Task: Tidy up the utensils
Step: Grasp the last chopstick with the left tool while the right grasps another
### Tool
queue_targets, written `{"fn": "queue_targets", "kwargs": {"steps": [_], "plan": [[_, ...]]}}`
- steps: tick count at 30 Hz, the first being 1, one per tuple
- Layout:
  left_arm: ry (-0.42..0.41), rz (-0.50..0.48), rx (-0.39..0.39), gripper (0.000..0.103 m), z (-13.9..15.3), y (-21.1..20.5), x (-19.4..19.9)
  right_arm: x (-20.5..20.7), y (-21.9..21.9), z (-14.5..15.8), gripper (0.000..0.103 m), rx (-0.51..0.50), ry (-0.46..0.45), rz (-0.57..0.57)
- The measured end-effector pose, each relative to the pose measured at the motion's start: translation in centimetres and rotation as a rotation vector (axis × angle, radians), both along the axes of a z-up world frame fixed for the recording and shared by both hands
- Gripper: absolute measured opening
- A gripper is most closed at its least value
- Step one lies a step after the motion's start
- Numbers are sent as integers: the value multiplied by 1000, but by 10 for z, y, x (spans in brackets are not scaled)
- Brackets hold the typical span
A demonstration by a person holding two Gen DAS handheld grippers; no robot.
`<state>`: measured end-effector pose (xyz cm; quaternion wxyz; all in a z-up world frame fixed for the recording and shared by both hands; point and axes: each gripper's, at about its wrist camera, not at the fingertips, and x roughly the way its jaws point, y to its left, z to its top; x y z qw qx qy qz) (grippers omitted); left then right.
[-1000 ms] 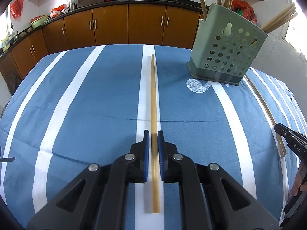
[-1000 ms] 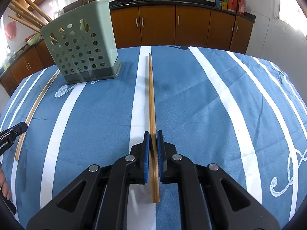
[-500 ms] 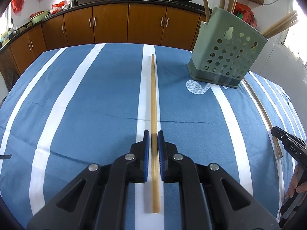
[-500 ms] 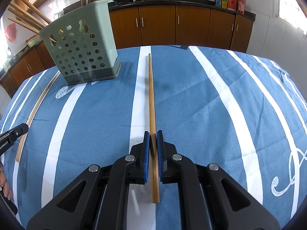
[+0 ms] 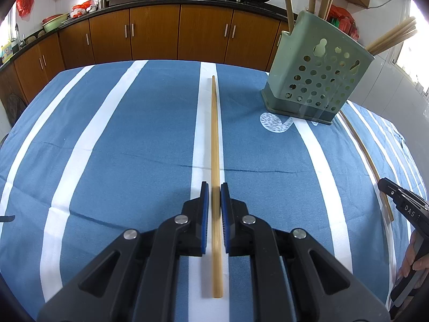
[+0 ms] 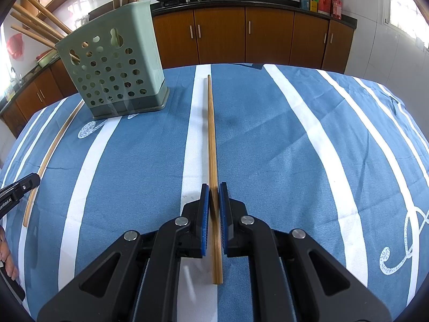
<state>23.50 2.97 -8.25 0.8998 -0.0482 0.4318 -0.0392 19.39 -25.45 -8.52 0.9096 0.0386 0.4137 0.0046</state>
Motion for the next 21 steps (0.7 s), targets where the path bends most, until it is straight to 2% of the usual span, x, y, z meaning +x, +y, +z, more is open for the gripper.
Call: {"fn": "queue_targets", "kwargs": {"steps": [12,21], "plan": [[-1,-2,33,12,0,-4,-3,-6,-1,0,9,10,0,3],[-1,-4,28,12,0,-4,-10,-7,-1,0,9,17,0,3]]}}
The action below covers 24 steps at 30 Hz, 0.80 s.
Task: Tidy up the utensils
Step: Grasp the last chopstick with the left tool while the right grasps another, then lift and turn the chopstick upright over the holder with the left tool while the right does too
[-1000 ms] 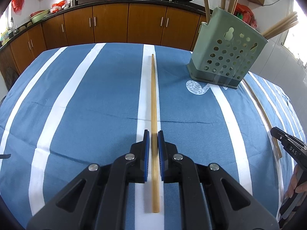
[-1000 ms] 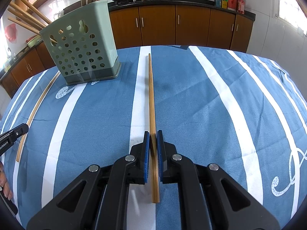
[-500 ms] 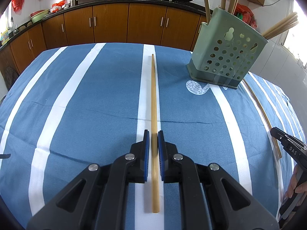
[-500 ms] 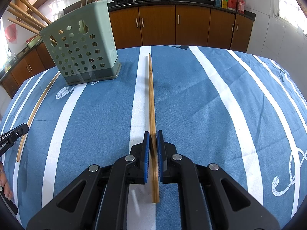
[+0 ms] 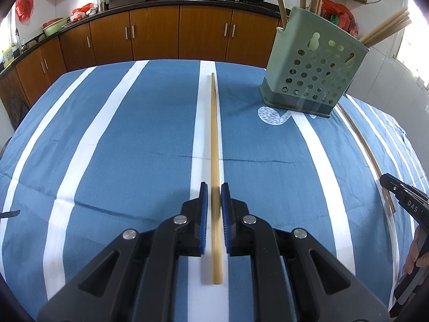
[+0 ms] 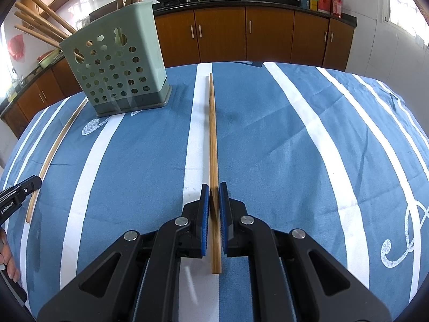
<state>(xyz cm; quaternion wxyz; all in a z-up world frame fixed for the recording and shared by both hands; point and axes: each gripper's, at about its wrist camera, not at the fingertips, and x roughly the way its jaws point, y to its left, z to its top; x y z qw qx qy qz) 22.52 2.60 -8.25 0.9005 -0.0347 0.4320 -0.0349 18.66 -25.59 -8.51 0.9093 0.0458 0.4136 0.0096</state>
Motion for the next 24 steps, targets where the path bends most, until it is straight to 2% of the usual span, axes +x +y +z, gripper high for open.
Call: {"fn": "queue_targets", "kwargs": {"steps": [16,24], "plan": [[0,1,-11,12,0,1,-2,-1,-1,0,9,14,0,-1],[-1,9,-31,8,0,3,-3,-2,-3,-1,8,30,-2,-3]]}}
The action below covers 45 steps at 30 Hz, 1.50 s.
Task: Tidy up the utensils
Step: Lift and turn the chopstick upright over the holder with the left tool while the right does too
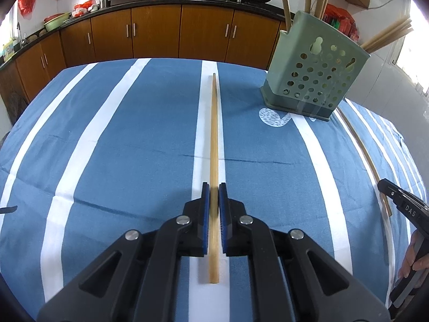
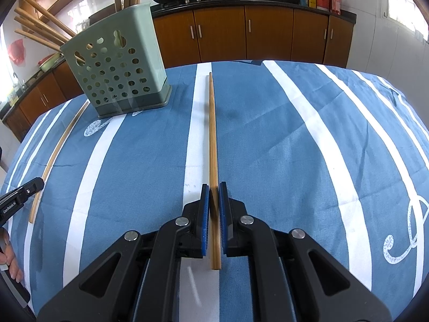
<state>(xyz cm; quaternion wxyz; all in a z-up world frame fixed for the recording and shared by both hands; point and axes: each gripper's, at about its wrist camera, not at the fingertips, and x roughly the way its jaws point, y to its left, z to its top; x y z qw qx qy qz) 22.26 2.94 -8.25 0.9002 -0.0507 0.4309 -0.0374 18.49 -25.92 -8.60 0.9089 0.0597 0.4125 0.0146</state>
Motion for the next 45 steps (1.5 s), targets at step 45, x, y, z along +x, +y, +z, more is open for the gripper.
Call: {"fn": "queue_targets", "kwargs": {"steps": [45], "plan": [[-362,-38,-14,8,135,9,-32,-28,-20,123,8,89,-423,-36]]}}
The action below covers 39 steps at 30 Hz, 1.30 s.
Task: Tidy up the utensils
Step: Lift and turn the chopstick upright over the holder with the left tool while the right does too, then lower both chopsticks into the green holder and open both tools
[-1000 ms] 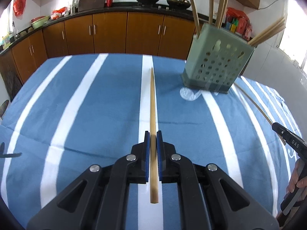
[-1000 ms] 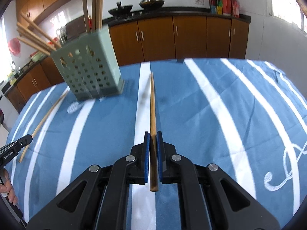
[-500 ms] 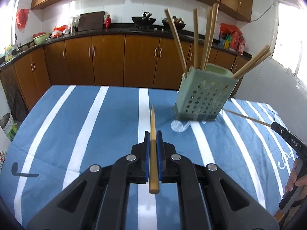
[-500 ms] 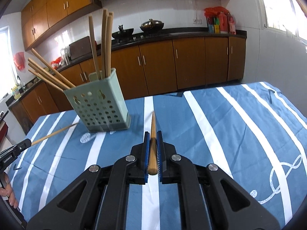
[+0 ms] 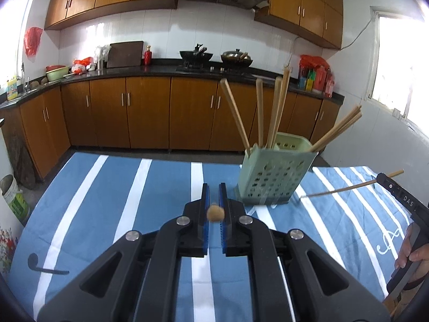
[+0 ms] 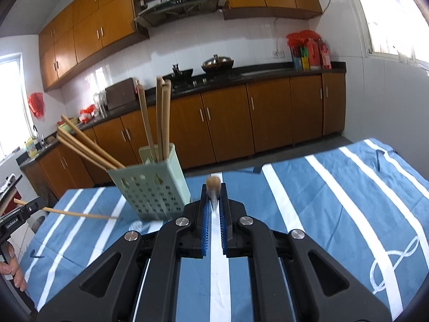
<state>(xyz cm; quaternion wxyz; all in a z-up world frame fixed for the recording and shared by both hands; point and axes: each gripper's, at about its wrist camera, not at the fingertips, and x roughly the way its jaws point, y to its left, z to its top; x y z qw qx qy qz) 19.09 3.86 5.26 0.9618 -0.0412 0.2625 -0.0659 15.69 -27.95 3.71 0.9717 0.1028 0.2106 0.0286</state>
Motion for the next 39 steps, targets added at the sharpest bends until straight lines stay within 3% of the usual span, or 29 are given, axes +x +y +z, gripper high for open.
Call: {"fn": "queue_targets", "kwargs": {"steps": [12,22,28,35,39], "plan": [[-124,-127,-30,8,70,-19,-3,-6,17,78,8,-18,-171,101],[-346,-127,-117,8,136,-56,19,3,53,135,8,-13,-429,154],[-448,-53,-135,8,152,-68,47,33,56,127,8,-10,-473,109],[-469,-29,-114,8,138,-78,76,61,49,107,8,19,-432,75],[-454,-35,-108,8,124,-83,86,65,57,96,8,-16,-422,83]]}}
